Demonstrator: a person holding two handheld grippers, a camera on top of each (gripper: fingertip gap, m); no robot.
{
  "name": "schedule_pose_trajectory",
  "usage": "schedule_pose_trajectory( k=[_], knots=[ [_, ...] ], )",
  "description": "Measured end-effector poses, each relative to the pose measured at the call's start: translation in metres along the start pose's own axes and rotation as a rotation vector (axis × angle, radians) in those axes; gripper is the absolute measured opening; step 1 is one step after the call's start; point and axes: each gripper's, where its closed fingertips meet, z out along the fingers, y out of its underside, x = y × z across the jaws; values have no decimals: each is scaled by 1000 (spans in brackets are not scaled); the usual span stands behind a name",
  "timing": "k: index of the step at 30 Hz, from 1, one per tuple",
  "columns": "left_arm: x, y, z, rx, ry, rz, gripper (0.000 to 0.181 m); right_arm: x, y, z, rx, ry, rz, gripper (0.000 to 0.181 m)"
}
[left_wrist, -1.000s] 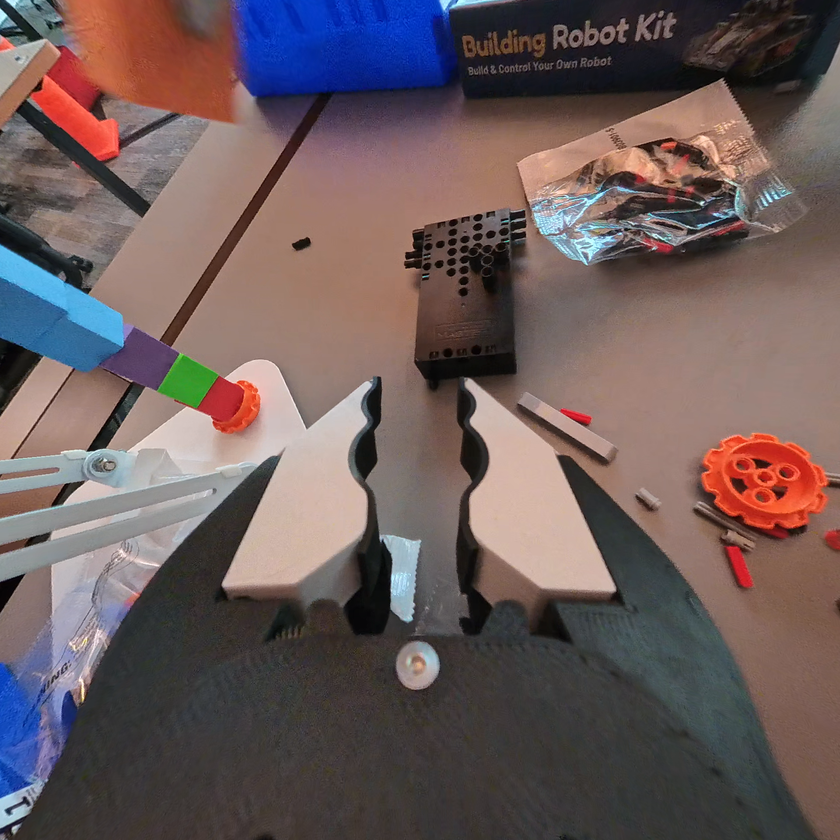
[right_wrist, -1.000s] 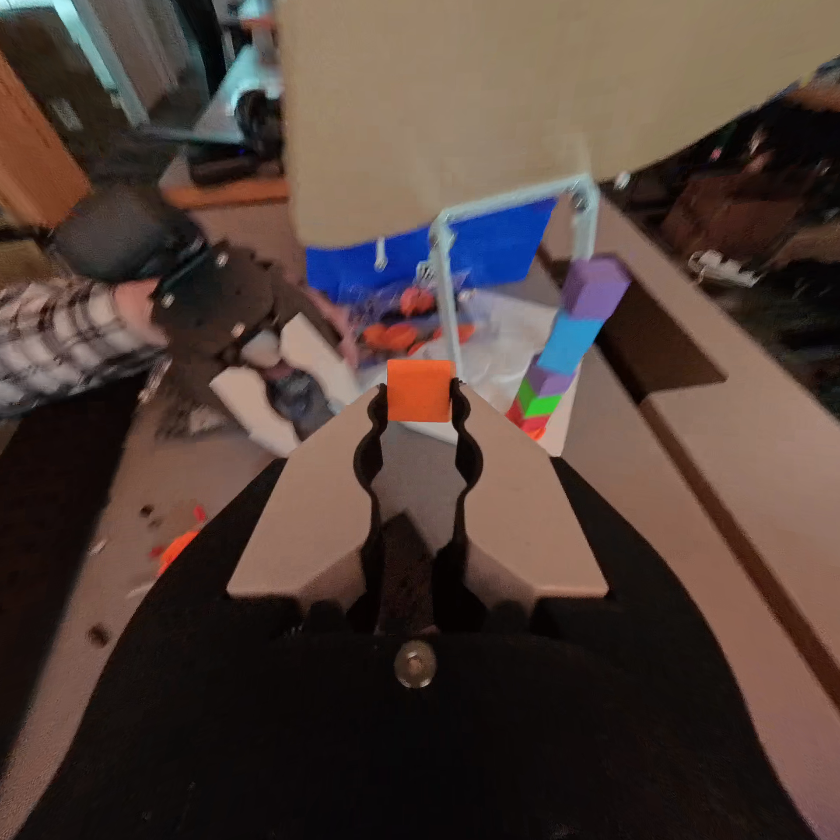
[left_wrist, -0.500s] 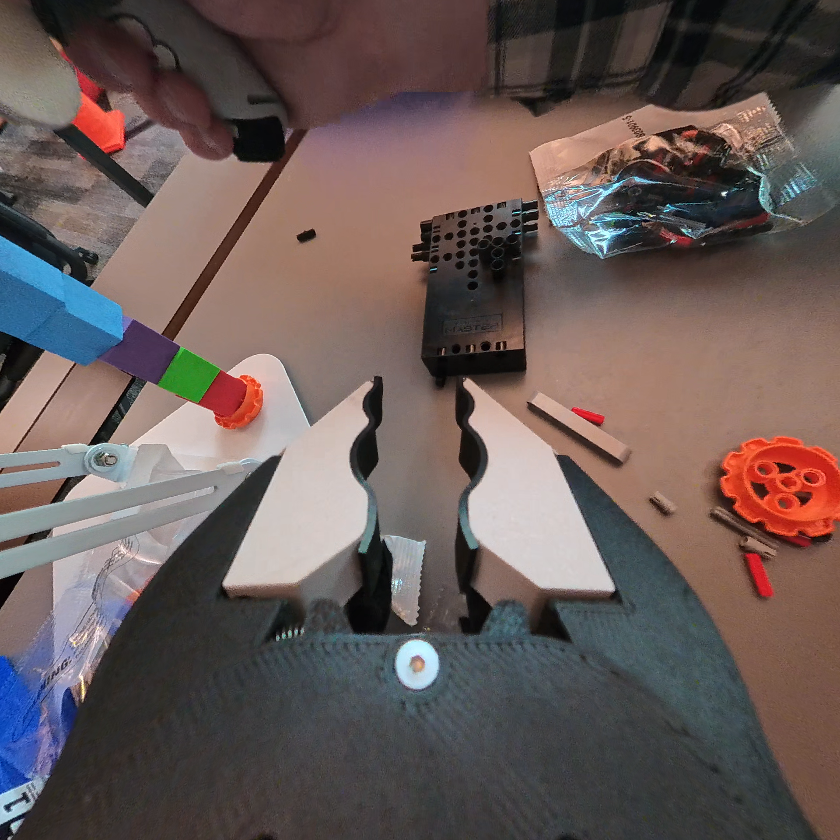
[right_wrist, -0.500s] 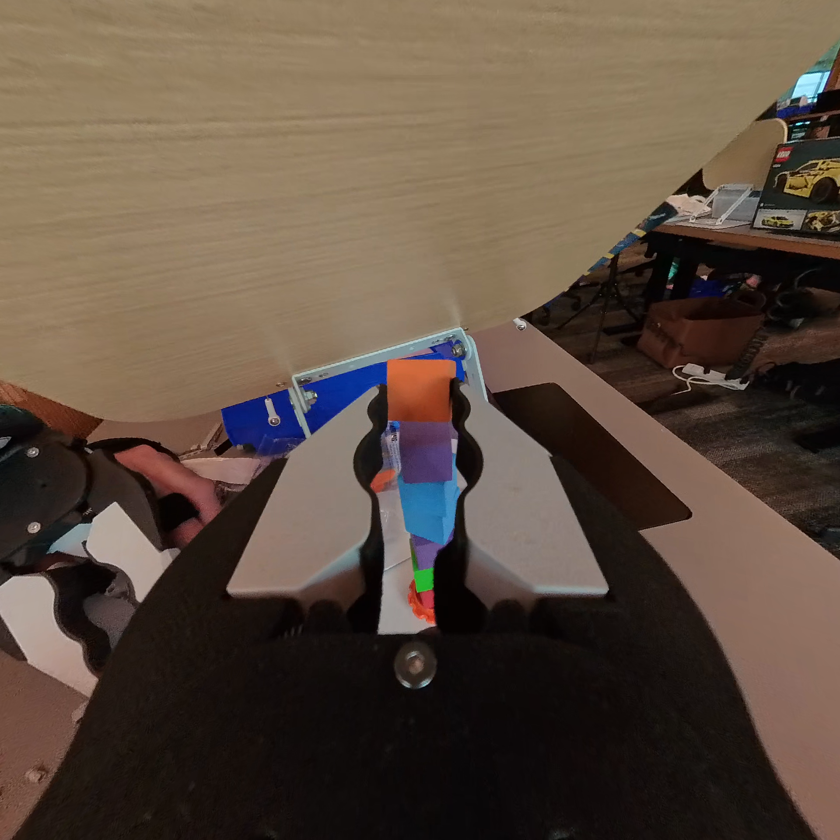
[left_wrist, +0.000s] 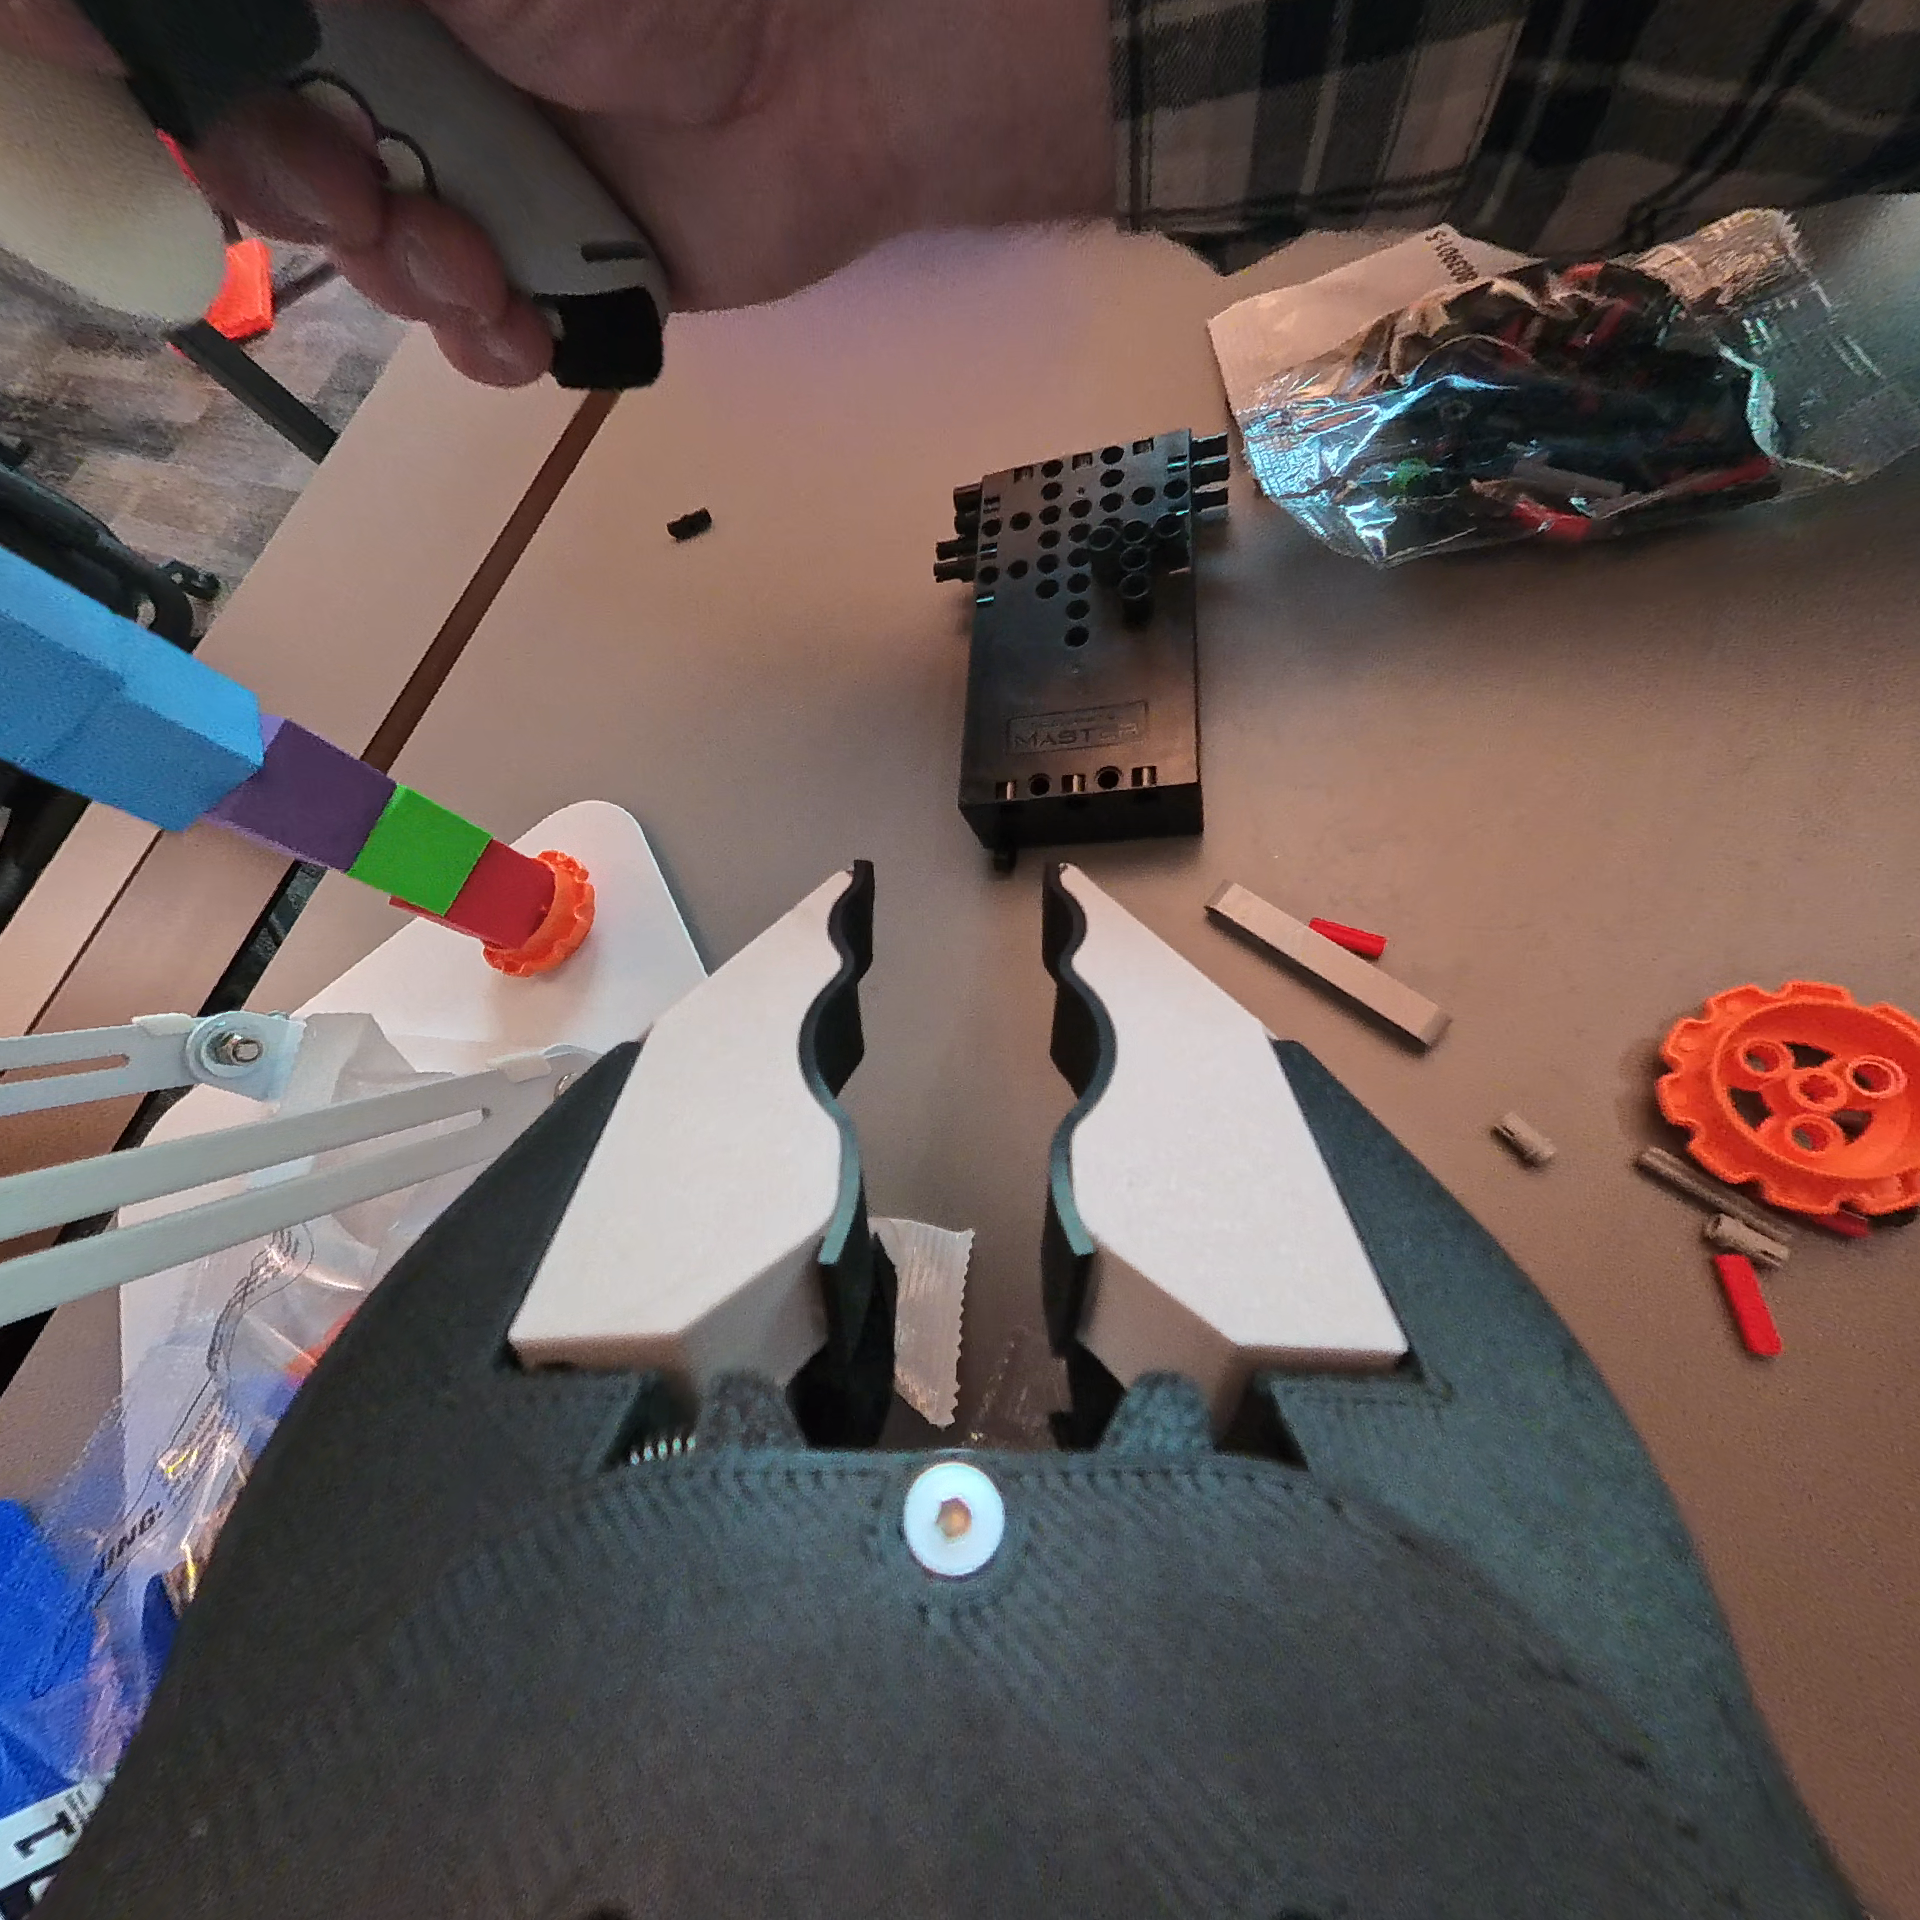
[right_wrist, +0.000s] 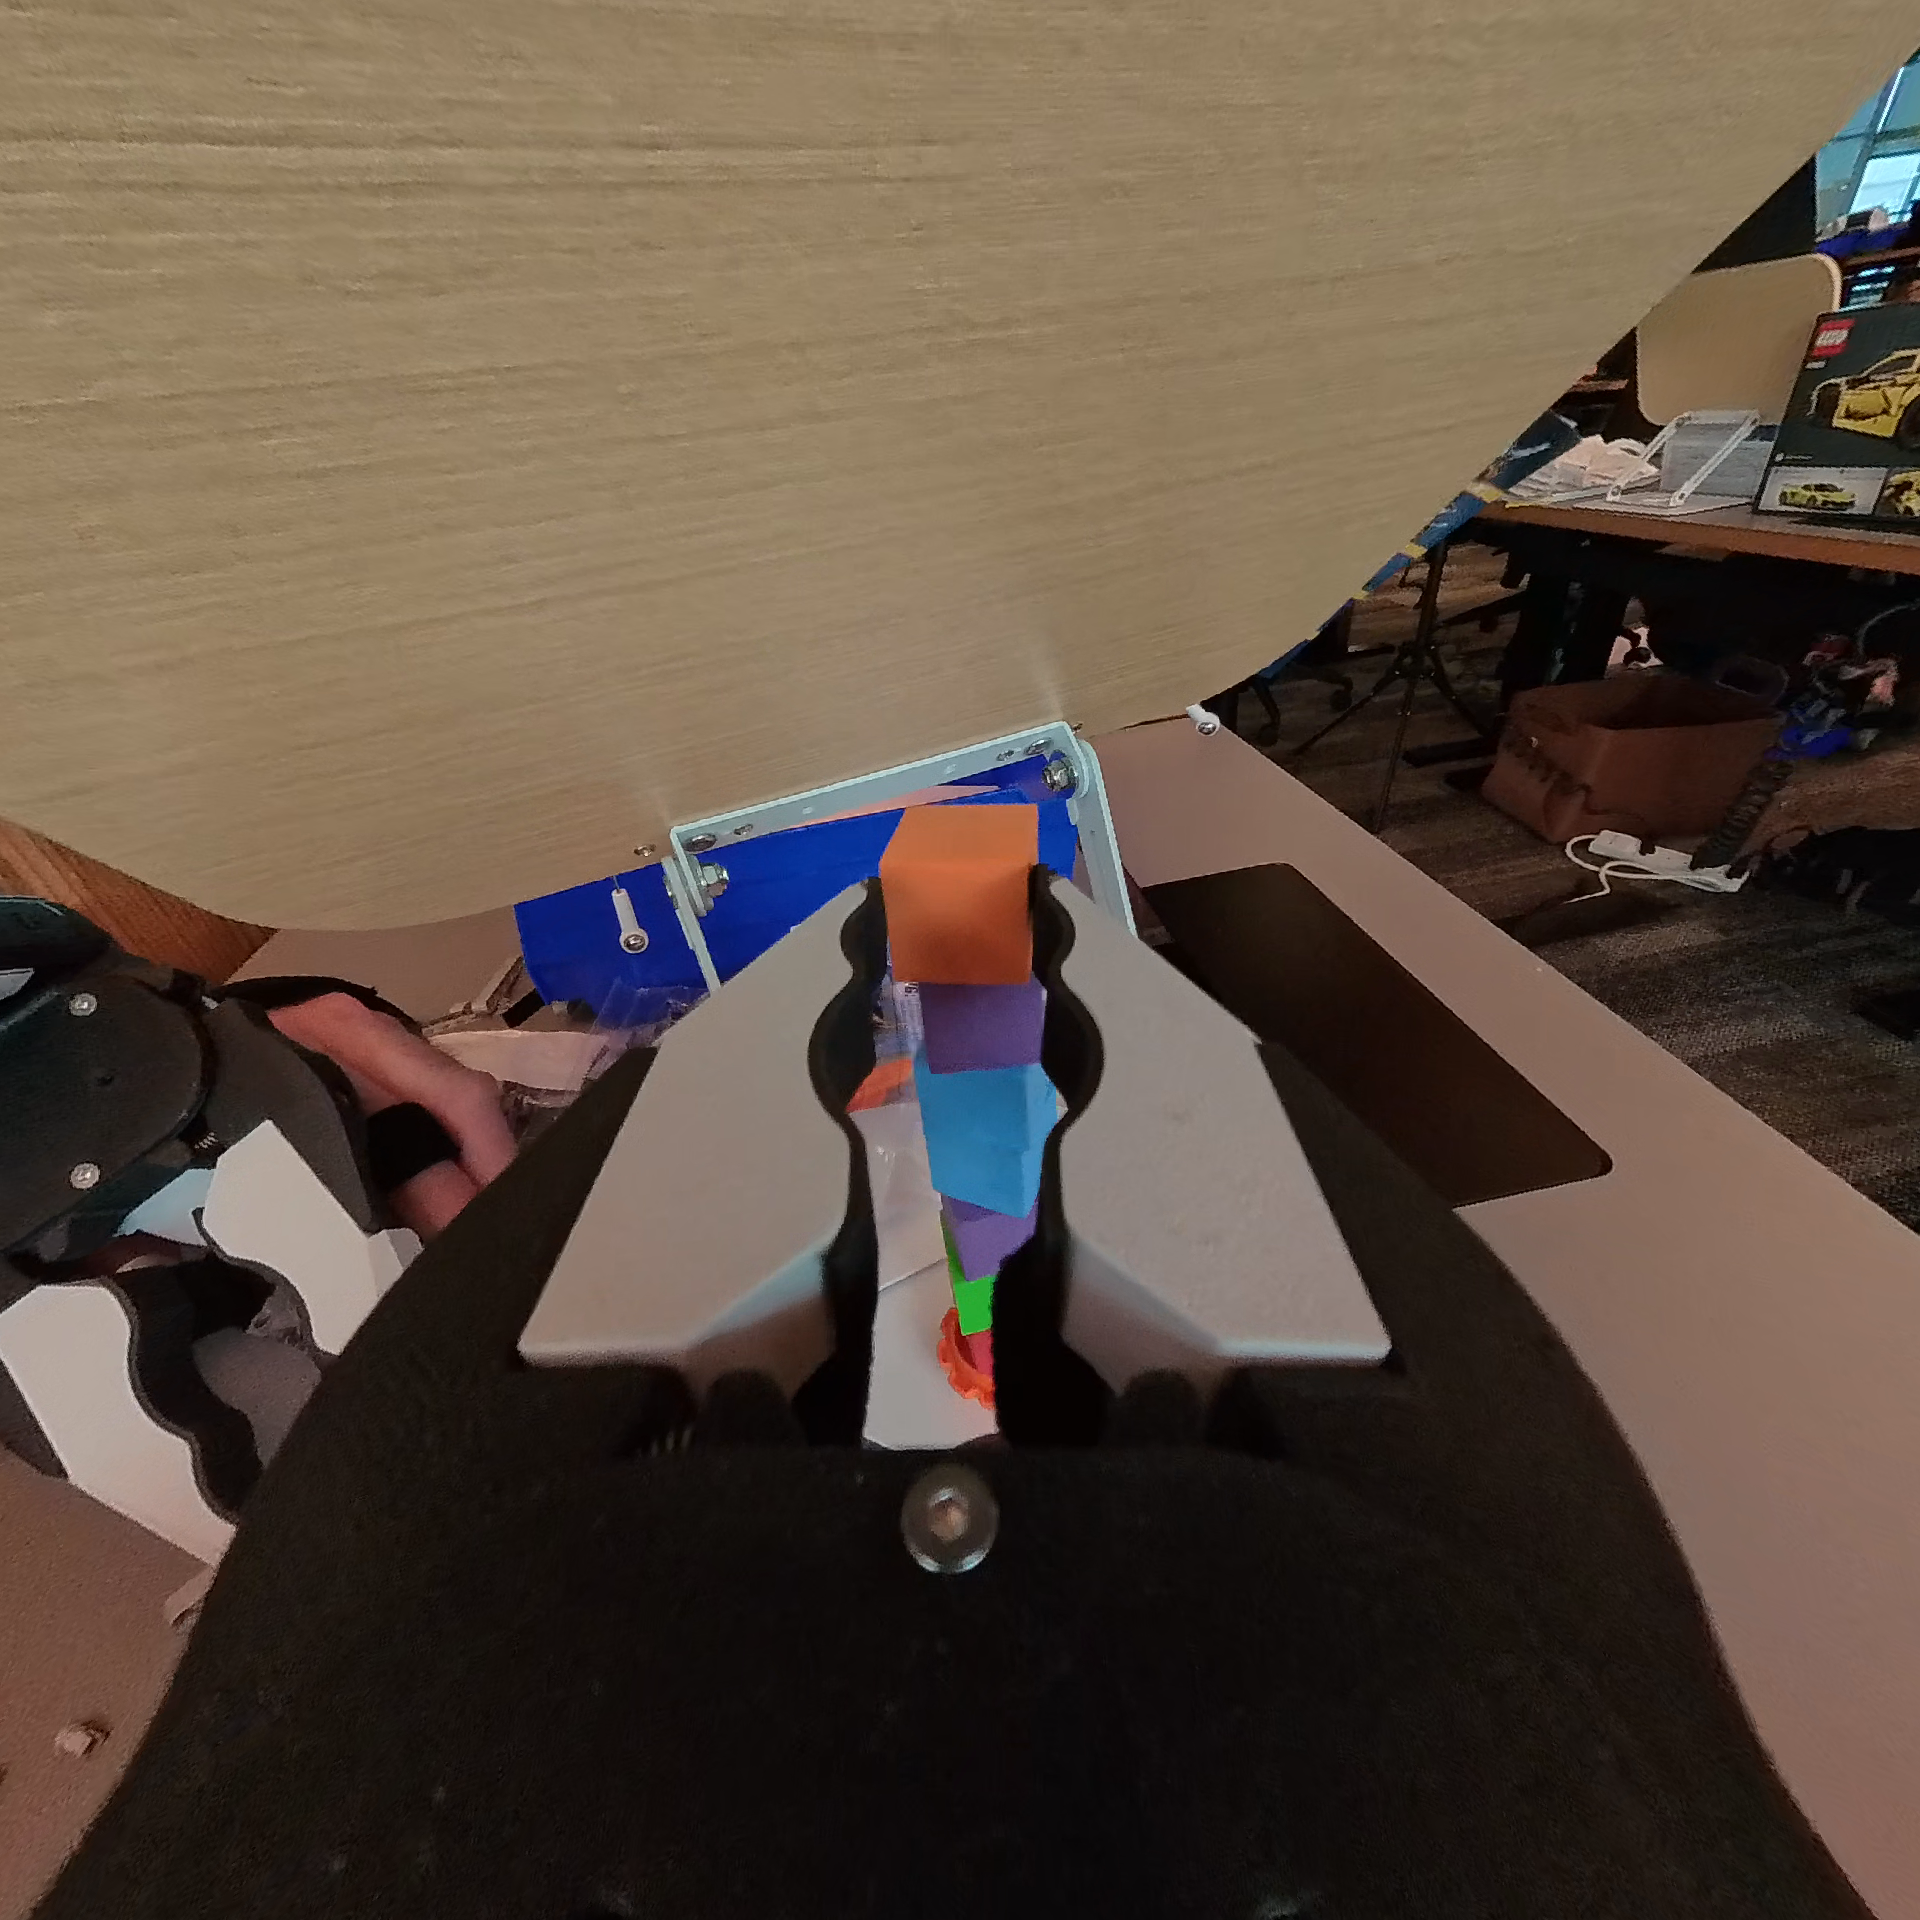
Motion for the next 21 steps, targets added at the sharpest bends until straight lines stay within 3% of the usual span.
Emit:
schedule_pose_trajectory(
  k=[13, 21],
  knots=[
    [-1, -1, -1, 4, -3, -3, 31, 1, 2, 4, -46, 29, -40, 27],
    [-1, -1, 0, 8, 0, -8, 32, -4, -3, -11, -59, 76, -39, 44]
  ],
)
